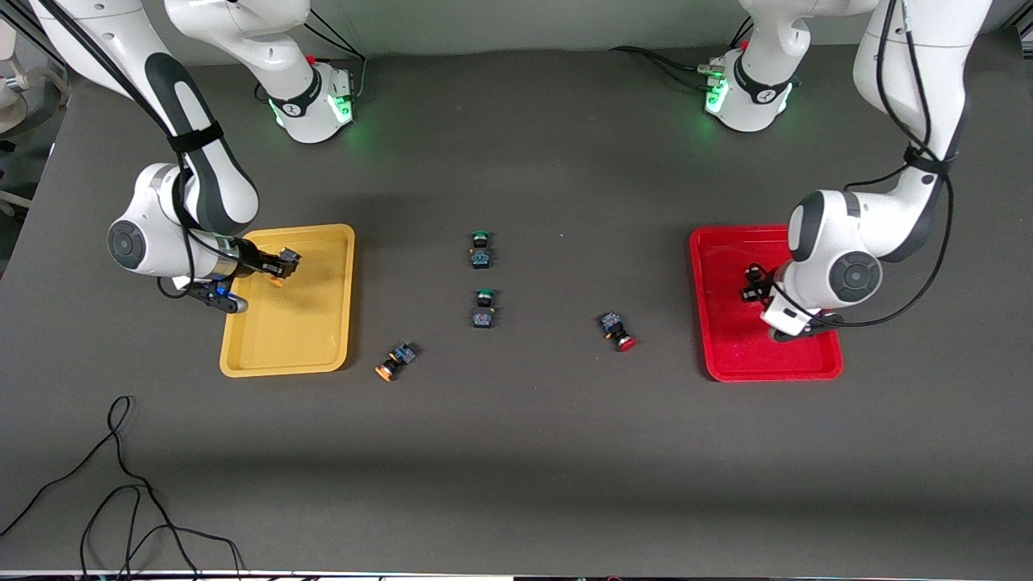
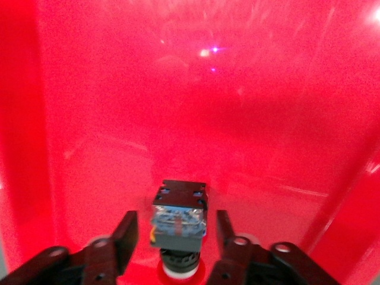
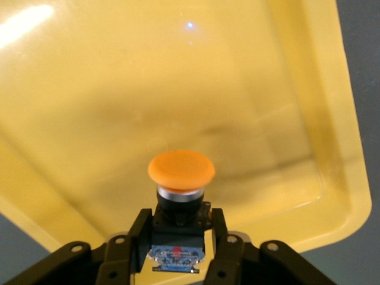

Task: Place red and yellow buttons in trays
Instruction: 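Release the yellow button into the yellow tray while the left gripper releases red, then grasp another yellow button with the right gripper while the left gripper grasps red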

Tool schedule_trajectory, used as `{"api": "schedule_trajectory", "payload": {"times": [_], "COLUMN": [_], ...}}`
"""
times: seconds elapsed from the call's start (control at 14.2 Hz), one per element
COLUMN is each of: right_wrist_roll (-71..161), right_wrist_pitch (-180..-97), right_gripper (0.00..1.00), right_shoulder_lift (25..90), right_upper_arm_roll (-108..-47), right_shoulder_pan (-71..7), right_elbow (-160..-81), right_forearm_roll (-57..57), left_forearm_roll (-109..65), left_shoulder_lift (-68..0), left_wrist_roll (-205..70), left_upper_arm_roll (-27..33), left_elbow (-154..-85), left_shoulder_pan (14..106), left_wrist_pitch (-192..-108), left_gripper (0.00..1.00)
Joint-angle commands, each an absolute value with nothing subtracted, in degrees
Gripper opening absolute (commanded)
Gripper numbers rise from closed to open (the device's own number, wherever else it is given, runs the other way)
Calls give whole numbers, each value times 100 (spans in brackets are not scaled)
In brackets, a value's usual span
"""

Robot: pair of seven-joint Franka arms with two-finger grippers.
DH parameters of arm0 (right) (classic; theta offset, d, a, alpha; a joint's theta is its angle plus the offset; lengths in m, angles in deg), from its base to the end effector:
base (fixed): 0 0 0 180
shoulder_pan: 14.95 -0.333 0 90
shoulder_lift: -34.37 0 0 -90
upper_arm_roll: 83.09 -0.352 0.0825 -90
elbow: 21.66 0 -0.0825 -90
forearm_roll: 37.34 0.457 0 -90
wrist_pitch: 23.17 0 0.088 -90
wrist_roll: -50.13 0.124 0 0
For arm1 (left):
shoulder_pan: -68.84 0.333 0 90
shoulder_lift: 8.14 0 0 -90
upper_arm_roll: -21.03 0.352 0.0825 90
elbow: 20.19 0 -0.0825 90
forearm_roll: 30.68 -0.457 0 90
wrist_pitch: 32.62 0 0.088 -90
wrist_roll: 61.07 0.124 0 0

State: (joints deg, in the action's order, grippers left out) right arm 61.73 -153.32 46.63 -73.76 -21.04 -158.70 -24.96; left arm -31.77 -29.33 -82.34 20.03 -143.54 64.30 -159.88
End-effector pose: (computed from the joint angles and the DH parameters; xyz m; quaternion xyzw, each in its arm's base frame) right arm 0.5027 -0.0243 0.1643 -0.9628 0.2093 0.1661 0.0406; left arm 0.5810 -0.0559 0.1625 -0.9803 -0.1286 0.1453 0.0381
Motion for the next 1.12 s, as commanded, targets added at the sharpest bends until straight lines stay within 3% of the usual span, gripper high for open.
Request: {"api": "schedule_trajectory", "payload": {"times": [0.0, 0.21, 0.35, 0.56, 0.84, 1.05], "right_wrist_roll": [6111, 6129, 6260, 6988, 8174, 8545], "right_wrist_pitch": [-15492, -15352, -14966, -14736, -14779, -15217], "right_gripper": [100, 100, 100, 100, 100, 100], "right_shoulder_lift": [4720, 4580, 4693, 5149, 6150, 6968], "right_upper_arm_roll": [-7351, -7394, -7429, -8008, -8746, -8976], "right_shoulder_pan": [-2146, -2189, -2321, -2348, -2357, -2409], "right_elbow": [-15833, -15527, -14712, -13428, -12082, -11632], "right_forearm_roll": [-2319, -2319, -2319, -2328, -2398, -2407], "left_forearm_roll": [-3112, -3042, -2902, -2910, -2998, -3261], "left_shoulder_lift": [-2572, -2826, -3150, -4317, -5234, -5411], "left_wrist_roll": [-8409, -8988, -9733, -11007, -11618, -11539], "left_upper_arm_roll": [2129, 1963, 1691, 971, 855, 863], "left_elbow": [-13345, -11998, -11444, -10337, -10281, -10403], "left_shoulder_pan": [6033, 5646, 5470, 5452, 5197, 5073], "left_wrist_pitch": [-14431, -13459, -13536, -13974, -15714, -15936], "left_gripper": [100, 100, 100, 100, 99, 97]}}
